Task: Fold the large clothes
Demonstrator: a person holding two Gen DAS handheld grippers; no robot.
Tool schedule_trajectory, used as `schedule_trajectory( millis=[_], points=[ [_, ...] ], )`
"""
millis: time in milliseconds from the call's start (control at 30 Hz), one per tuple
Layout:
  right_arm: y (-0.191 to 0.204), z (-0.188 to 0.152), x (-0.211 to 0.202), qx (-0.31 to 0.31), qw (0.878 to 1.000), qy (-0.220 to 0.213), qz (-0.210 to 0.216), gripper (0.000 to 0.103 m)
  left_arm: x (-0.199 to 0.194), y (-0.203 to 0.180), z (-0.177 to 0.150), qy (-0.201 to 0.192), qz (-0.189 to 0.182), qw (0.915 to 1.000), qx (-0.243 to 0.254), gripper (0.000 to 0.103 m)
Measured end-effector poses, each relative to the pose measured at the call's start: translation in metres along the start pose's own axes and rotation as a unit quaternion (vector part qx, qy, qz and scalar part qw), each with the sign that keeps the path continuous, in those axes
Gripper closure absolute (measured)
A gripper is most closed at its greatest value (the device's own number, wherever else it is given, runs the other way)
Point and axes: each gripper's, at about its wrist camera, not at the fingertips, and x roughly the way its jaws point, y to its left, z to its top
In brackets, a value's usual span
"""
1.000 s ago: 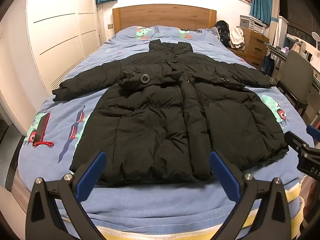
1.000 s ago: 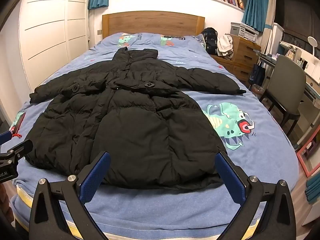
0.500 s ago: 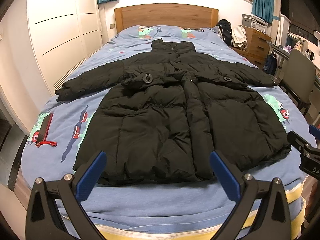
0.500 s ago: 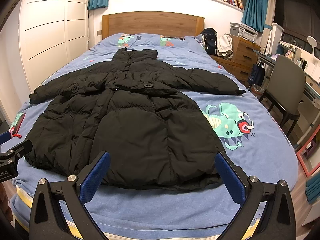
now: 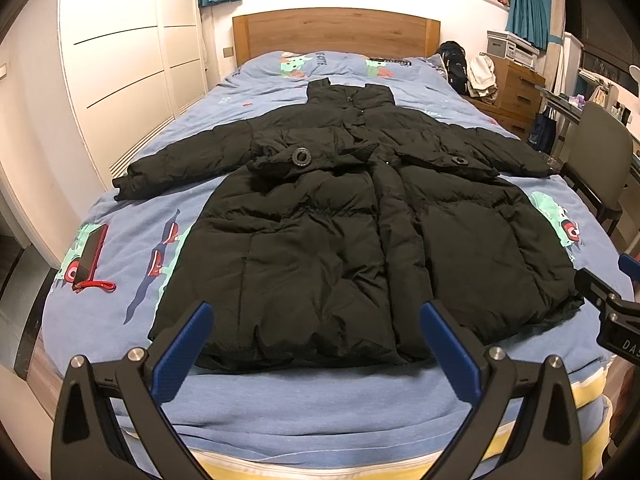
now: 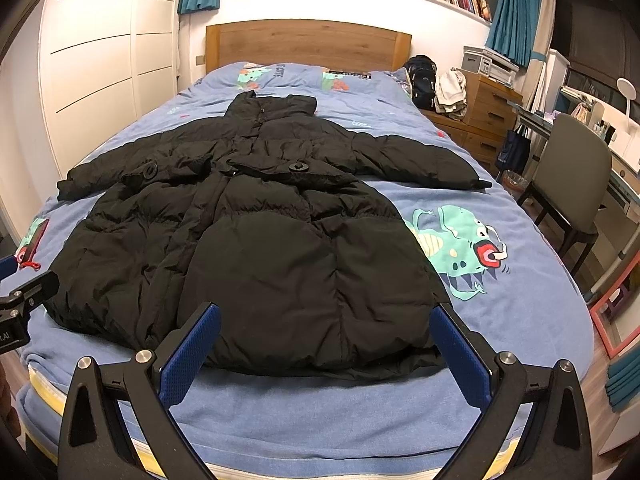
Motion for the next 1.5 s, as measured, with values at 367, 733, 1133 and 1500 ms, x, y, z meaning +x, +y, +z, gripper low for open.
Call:
schedule_trajectory(
  millis=[367,733,1133,1500],
  points=[
    [0.001,-0.001,0.0,-0.004,1.0,0.001,-0.002,0.001,-0.001,0.003,0.002,-0.002,-0.002,1.0,0.0,0.0],
    [0.002,0.0,0.005,-0.008,1.0,0.005,0.001,0.001,0.002,0.011,0.003,-0.005,-0.002,0.9997,-0.022,0.0],
    [-0.004,0.011,0.012,-0.002,1.0,0.003,-0.002,0.001,0.006,0.015,0.016,-0.008,0.002,0.9999,-0.014,0.0],
    [-0.021,0.034,0.022,0.01,1.0,-0.017,-0.009,0.001,0.004,0.014,0.046,-0.063,0.011,0.998,0.005,0.0]
  ],
)
